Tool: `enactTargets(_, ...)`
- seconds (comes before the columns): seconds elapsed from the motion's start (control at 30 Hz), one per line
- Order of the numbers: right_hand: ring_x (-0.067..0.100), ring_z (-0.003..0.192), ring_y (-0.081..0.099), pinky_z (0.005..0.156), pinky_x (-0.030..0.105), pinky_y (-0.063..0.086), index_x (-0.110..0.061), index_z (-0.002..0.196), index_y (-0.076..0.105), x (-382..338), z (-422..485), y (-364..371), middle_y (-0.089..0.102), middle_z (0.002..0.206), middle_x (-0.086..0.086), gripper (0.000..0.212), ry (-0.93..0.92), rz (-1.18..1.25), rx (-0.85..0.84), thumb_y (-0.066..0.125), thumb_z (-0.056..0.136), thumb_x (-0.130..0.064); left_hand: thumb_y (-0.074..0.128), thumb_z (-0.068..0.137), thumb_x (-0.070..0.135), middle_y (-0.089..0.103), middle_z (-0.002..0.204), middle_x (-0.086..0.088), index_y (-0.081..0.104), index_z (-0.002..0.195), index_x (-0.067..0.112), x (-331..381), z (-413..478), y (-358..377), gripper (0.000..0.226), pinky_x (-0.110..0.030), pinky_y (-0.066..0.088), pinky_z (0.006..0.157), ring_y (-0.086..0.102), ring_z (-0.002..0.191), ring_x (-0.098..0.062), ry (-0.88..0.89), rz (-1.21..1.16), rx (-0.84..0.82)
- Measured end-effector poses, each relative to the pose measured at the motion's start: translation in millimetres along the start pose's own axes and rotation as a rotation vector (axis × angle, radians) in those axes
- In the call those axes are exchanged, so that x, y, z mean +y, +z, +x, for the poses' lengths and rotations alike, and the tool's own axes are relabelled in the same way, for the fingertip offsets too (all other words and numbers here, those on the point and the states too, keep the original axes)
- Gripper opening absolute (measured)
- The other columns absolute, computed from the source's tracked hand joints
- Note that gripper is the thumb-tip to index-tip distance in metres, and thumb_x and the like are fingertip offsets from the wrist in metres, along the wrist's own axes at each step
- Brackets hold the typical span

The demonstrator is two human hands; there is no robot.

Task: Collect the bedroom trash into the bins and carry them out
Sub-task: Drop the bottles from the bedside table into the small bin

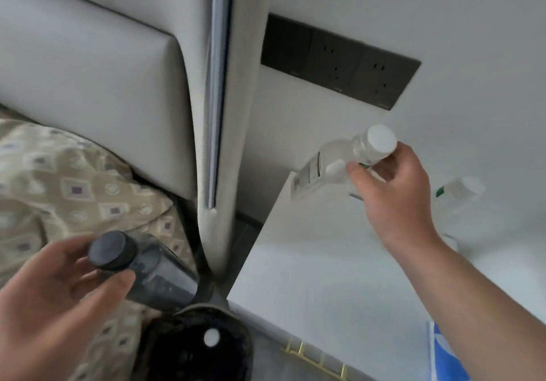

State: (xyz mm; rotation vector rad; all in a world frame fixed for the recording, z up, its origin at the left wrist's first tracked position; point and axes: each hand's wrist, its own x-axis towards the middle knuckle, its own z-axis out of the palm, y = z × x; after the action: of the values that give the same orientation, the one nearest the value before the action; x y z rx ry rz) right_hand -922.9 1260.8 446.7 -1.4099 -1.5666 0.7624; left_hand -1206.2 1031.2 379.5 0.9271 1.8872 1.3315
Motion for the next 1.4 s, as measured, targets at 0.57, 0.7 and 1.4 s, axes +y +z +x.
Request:
enactTargets(0.57, -0.010, 0.099, 0.059, 0.080, 0.017, 0.047, -0.035, 0.107, 0.060, 39, -202, 111, 0.067, 0.102, -0.024, 0.036, 0.216, -0.096, -0.561, 0.075, 0.075, -0.029, 0.074, 0.076, 0.015, 0.073, 0.087, 0.017, 0.063, 0.088, 0.044, -114, -48, -7, 0.033, -0.030, 0.053, 0.080, 0.067, 0.089, -0.002, -0.269, 0.093, 0.042)
enactTargets(0.7, -0.009, 0.085, 0.058, 0.070, 0.014, 0.043, -0.036, 0.101, 0.057, 87, -225, 142, 0.065, 0.093, -0.023, 0.030, 0.282, -0.204, -0.624, 0.073, 0.076, -0.030, 0.071, 0.075, 0.026, 0.070, 0.081, 0.011, 0.061, 0.082, 0.039, -171, -41, 24, 0.018, -0.028, 0.051, 0.073, 0.065, 0.081, -0.007, -0.385, 0.244, -0.004)
enactTargets(1.4, 0.024, 0.109, 0.060, 0.085, 0.034, 0.050, -0.022, 0.118, 0.054, 215, -239, 232, 0.062, 0.121, 0.001, 0.033, 0.457, -0.443, -0.845, 0.063, 0.086, -0.027, 0.054, 0.084, 0.027, 0.067, 0.112, -0.003, 0.058, 0.117, 0.022, -296, -6, 100, 0.034, -0.030, 0.049, 0.088, 0.062, 0.105, -0.024, -0.579, 0.684, -0.288)
